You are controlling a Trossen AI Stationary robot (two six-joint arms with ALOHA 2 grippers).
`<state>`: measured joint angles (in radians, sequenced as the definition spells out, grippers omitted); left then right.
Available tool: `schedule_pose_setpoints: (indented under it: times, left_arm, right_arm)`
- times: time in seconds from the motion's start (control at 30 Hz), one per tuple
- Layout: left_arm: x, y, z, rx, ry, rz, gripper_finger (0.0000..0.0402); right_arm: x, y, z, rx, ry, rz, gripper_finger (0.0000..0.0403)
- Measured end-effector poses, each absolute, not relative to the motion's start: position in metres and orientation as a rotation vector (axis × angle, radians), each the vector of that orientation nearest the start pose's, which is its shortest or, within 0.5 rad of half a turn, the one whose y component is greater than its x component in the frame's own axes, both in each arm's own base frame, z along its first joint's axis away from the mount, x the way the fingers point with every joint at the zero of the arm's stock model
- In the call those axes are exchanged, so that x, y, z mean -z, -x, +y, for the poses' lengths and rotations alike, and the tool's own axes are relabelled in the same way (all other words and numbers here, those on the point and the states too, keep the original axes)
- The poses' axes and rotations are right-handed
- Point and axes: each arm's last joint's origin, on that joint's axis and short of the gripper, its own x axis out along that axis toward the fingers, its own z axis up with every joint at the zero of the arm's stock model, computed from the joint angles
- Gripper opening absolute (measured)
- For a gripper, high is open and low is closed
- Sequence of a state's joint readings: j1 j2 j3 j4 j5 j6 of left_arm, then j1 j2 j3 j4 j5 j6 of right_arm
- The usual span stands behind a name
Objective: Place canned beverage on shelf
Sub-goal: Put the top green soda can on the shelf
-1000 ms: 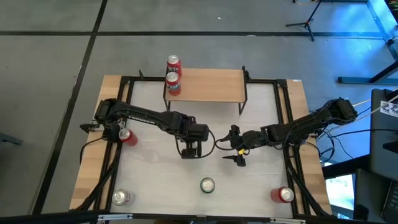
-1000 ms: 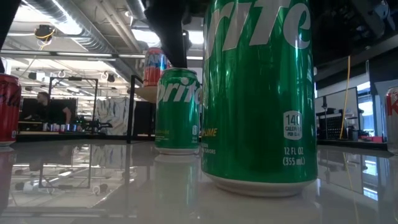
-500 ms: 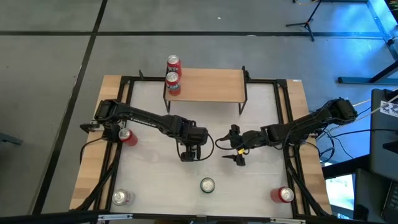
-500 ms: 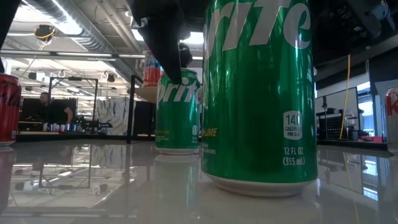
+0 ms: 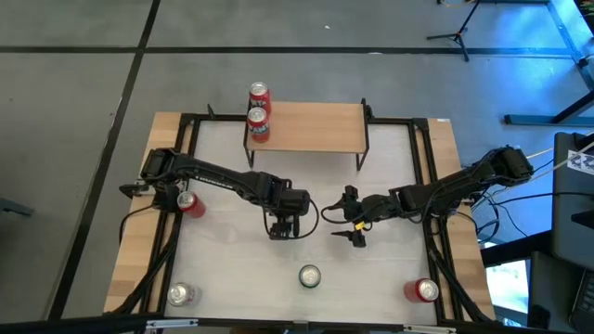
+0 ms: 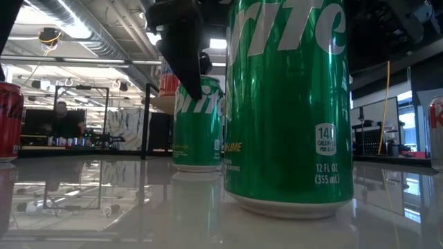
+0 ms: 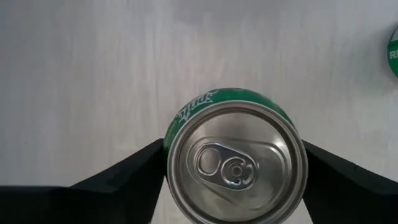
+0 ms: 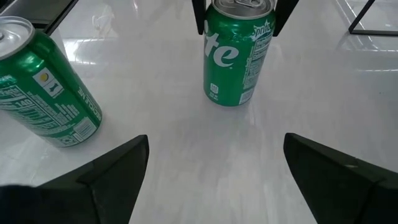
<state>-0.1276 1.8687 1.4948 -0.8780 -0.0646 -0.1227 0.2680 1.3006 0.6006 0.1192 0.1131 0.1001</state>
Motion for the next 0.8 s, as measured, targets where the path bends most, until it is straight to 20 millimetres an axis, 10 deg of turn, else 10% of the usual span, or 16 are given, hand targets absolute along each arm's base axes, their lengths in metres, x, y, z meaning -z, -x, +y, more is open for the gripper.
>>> schedule_pose_setpoints:
  times: [0.33,0.8]
  left_arm:
    - [-0.244,-0.375,-0.045,-0.019,-0.056,1.26,0.028]
    - [-0.377,-0.37,0.005,-0.135,-0.175,1.095,0.028]
  right_arm:
    - [-0.193,-0.248,0.065,-0.122,0.013,0.578,0.037]
    - [-0.192,-0.247,0.064,-0.133,0.078,0.584,0.037]
